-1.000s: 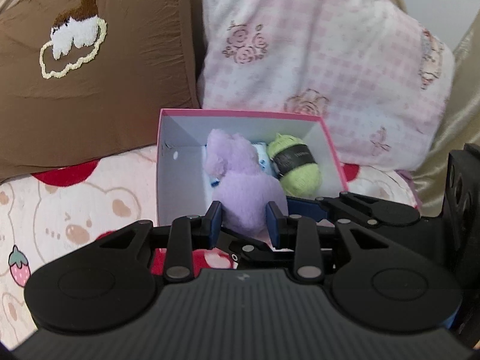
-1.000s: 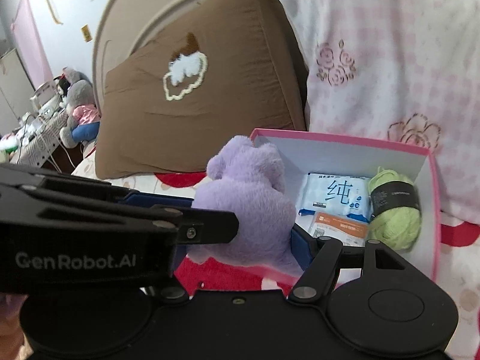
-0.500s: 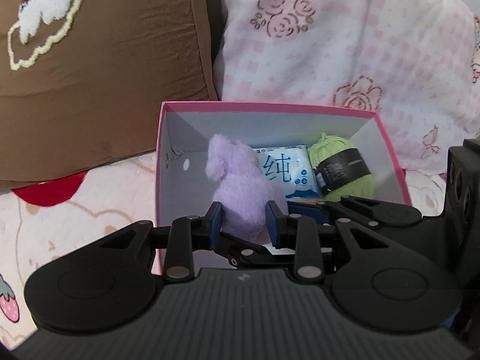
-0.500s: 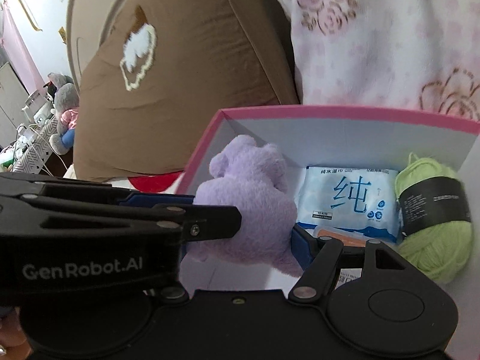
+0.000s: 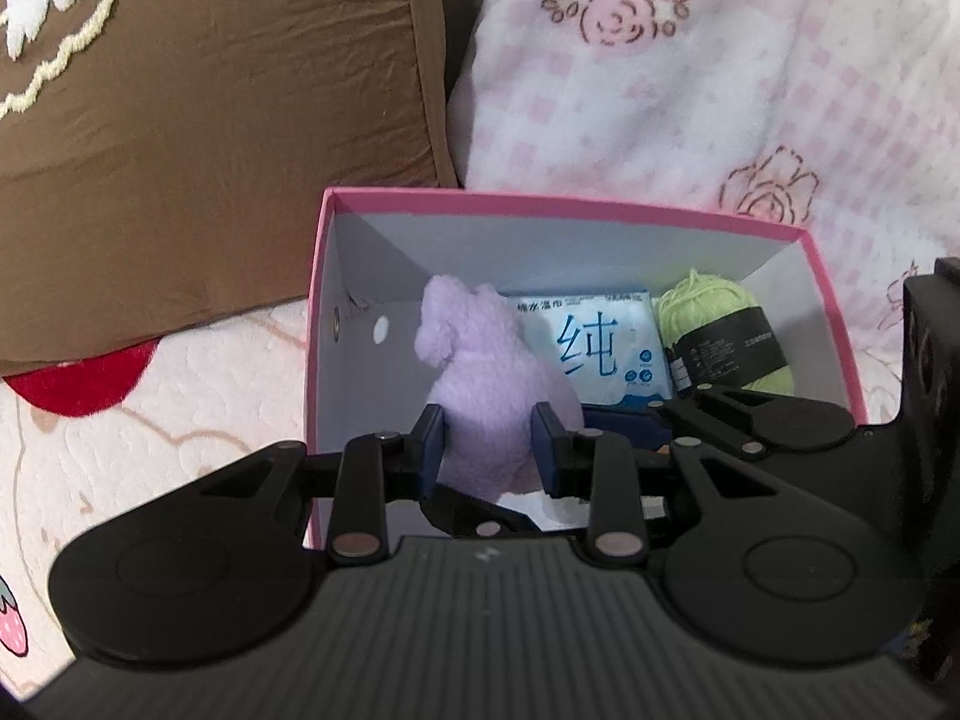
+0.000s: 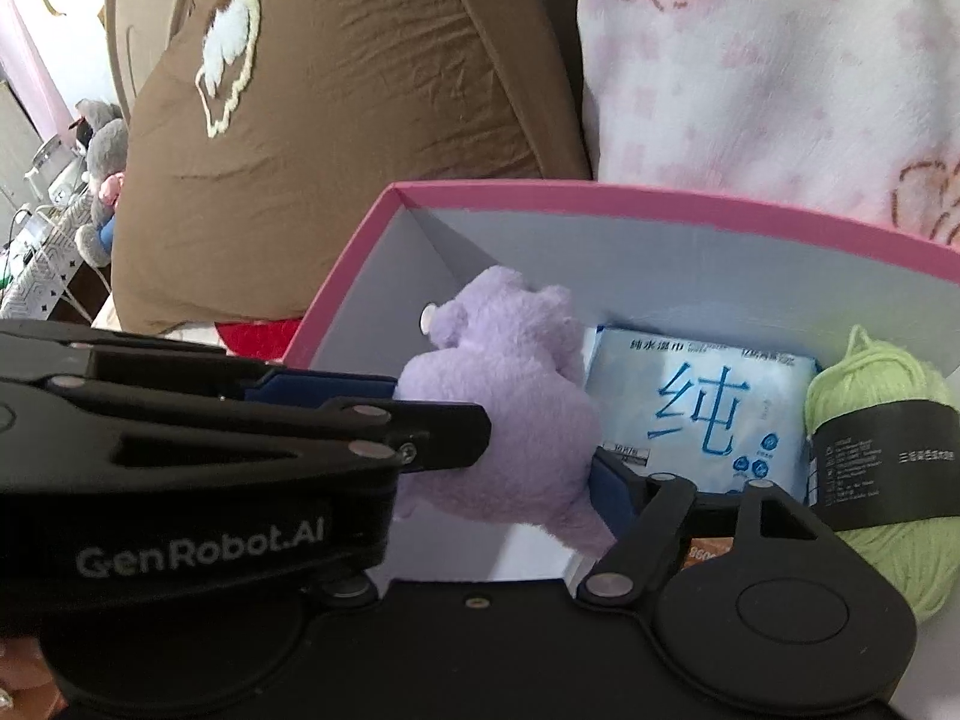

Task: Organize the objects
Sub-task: 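Lower the purple plush toy into the pink box beside the wet-wipe pack, then open the left tool to release the plush toy and withdraw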

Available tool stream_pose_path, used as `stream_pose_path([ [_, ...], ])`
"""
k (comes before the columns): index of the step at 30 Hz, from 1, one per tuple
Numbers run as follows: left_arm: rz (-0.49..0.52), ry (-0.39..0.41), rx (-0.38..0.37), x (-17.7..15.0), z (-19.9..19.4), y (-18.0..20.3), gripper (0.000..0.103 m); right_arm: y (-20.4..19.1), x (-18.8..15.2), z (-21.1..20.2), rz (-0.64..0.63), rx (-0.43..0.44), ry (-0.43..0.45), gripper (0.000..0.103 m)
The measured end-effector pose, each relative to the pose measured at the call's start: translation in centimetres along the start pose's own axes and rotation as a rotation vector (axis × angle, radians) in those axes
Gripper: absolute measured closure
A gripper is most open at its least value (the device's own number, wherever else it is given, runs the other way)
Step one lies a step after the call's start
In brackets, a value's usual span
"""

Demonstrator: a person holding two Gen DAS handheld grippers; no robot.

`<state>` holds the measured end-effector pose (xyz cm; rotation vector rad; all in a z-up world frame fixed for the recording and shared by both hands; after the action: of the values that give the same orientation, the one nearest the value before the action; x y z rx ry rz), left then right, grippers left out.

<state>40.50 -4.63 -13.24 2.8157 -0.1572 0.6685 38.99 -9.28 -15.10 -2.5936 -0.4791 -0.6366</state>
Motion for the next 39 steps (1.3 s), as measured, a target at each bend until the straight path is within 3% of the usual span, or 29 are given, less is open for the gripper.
stream_pose_path([
  [5, 0.009, -0.016, 0.006, -0.3, 0.6, -0.1, 0.075, -0.1, -0.6, 0.4, -0.028, 0.002, -0.039, 0.02],
  [8, 0.002, -0.013, 0.024, -0.4, 1.1, 0.0, 0.079, 0.3, -0.9, 0.7, -0.031, -0.064, -0.055, 0.02],
  [10, -0.002, -0.005, 0.024, -0.5, 1.2, 0.1, 0.079, 0.3, -1.2, 0.7, -0.041, -0.064, -0.066, 0.02],
  [17, -0.018, 0.013, 0.019, -1.0, 1.9, -0.1, 0.08, -0.2, -1.9, -0.2, -0.098, -0.081, -0.053, 0.02],
  [19, -0.021, 0.019, 0.014, -1.0, 1.8, -0.2, 0.081, -1.0, -2.1, -0.6, -0.145, -0.059, -0.034, 0.026],
  [21, -0.034, 0.022, 0.006, -1.0, 1.8, -0.3, 0.081, -1.3, -2.4, -0.4, -0.144, -0.056, -0.053, 0.043],
  [27, -0.031, 0.044, 0.019, -1.1, 1.2, -0.7, 0.081, -1.8, -2.9, 1.2, -0.167, -0.145, -0.085, 0.073],
  [31, -0.045, 0.049, 0.025, -1.3, 0.8, -1.8, 0.08, -1.6, -2.9, 1.0, -0.162, -0.183, -0.043, 0.078],
  [39, -0.041, 0.046, 0.01, -1.9, -0.9, -2.4, 0.08, -1.0, -2.9, -1.6, -0.112, -0.157, 0.022, 0.077],
])
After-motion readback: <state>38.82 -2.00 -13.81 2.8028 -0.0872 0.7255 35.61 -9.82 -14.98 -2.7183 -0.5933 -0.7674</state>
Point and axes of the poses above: each gripper's, at about its wrist camera, not at the fingertips, and z roughly the way its jaws point, y to its right, x to its top, the point moved 9 cm from there along z, roughly the way its jaws point, and after that the axes turned 3 degrees about -y, right-handed, at the moved point
